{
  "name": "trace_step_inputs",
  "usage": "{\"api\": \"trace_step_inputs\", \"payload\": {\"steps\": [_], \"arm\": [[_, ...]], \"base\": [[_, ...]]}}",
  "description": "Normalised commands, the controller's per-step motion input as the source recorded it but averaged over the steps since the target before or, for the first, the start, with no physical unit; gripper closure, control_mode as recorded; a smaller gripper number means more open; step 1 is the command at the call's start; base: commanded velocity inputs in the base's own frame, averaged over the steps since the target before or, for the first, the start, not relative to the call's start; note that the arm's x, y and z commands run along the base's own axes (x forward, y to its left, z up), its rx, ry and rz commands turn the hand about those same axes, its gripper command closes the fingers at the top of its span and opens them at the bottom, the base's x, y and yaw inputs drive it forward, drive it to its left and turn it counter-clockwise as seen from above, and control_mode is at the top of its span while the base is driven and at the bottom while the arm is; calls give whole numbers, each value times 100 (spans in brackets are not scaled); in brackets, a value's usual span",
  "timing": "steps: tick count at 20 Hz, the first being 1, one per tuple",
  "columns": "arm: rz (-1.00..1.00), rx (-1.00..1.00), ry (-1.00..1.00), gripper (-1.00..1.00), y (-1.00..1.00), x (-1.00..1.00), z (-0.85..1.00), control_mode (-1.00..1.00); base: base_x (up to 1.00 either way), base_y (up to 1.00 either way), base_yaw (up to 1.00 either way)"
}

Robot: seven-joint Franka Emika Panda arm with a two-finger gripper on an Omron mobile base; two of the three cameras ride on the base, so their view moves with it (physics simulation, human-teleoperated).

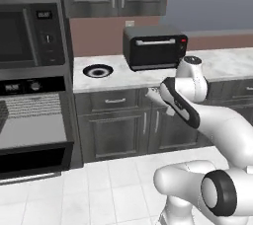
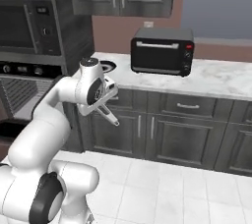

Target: Pick up the tongs from the counter and place them near the plate next to the oven.

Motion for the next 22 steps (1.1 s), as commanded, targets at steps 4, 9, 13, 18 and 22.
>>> {"api": "trace_step_inputs", "payload": {"steps": [4, 9, 13, 18, 22], "arm": [[0, 0, 0, 100, 0, 0, 0, 100], [0, 0, 0, 100, 0, 0, 0, 100], [0, 0, 0, 100, 0, 0, 0, 100], [0, 0, 0, 100, 0, 0, 0, 100], [0, 0, 0, 100, 0, 0, 0, 100]], "base": [[81, 43, -20], [77, 41, -20], [67, 44, -20], [66, 50, -16], [68, 46, -9]]}}
